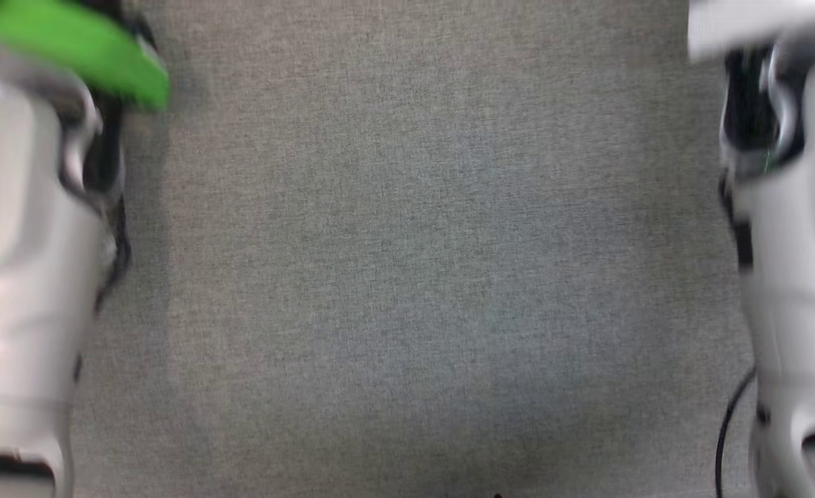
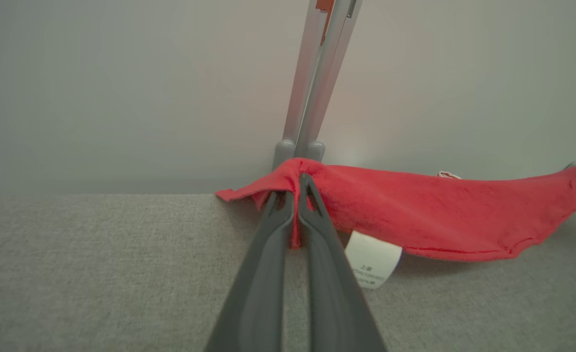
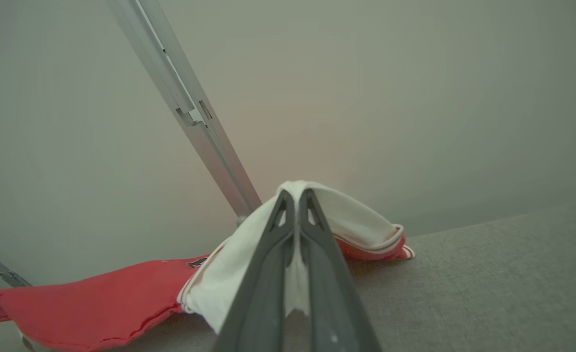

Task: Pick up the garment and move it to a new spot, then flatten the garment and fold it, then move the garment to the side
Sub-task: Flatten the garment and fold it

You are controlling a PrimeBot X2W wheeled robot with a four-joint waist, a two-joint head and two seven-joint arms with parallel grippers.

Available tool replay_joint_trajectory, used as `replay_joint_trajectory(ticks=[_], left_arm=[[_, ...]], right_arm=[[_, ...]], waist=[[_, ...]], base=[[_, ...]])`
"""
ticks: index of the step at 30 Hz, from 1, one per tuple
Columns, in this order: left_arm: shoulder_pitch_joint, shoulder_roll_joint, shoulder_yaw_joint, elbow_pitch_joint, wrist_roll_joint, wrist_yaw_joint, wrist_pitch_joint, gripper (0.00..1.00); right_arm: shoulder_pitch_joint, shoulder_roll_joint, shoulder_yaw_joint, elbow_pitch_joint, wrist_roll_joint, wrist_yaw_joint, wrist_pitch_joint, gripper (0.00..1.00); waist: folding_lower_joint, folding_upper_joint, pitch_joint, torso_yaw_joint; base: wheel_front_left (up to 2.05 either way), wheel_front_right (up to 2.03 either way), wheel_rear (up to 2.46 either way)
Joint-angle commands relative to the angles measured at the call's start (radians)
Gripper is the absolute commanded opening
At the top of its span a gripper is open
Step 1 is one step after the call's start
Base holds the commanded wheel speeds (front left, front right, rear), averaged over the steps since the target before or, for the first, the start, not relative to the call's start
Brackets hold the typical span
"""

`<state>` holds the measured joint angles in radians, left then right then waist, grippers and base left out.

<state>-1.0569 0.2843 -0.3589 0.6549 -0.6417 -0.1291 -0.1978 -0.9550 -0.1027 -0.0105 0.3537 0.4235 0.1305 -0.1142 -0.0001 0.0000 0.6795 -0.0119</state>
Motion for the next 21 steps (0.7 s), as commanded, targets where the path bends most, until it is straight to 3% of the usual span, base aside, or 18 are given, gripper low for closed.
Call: replay_joint_trajectory(ticks=[1,6,11,17,21], left_arm=[[0.109,0.017,-0.015,-0.011,-0.032,-0.002,-0.021,0.0],[0.444,0.027,-0.07,-0.072,-0.076,-0.003,-0.044,0.0],[0.747,0.013,-0.072,-0.173,-0.129,0.033,-0.048,0.0],[1.062,0.022,-0.071,-0.442,-0.193,0.138,-0.012,0.0],[1.176,0.04,-0.087,-0.618,-0.217,0.193,0.055,0.0]], right_arm=[[0.126,-0.001,0.006,-0.032,0.044,0.0,-0.019,0.0],[0.517,-0.021,-0.003,-0.183,0.133,0.0,-0.028,0.0],[0.814,-0.02,-0.041,-0.321,0.163,0.0,0.012,0.0],[1.118,0.013,-0.135,-0.493,0.19,0.0,0.094,0.0],[1.234,0.035,-0.182,-0.513,0.206,0.0,0.157,0.0]], waist=[[0.0001,0.0,-0.16,-0.024],[0.0001,0.0,-0.317,-0.029],[0.0001,0.0,-0.448,-0.043],[0.0001,0.0,-0.498,-0.034],[0.0001,0.0,-0.478,-0.001]], base=[[0.0,0.0,0.0],[0.0,0.0,0.0],[0.0,0.0,0.0],[0.0,0.0,0.0],[0.0,0.0,0.0]])
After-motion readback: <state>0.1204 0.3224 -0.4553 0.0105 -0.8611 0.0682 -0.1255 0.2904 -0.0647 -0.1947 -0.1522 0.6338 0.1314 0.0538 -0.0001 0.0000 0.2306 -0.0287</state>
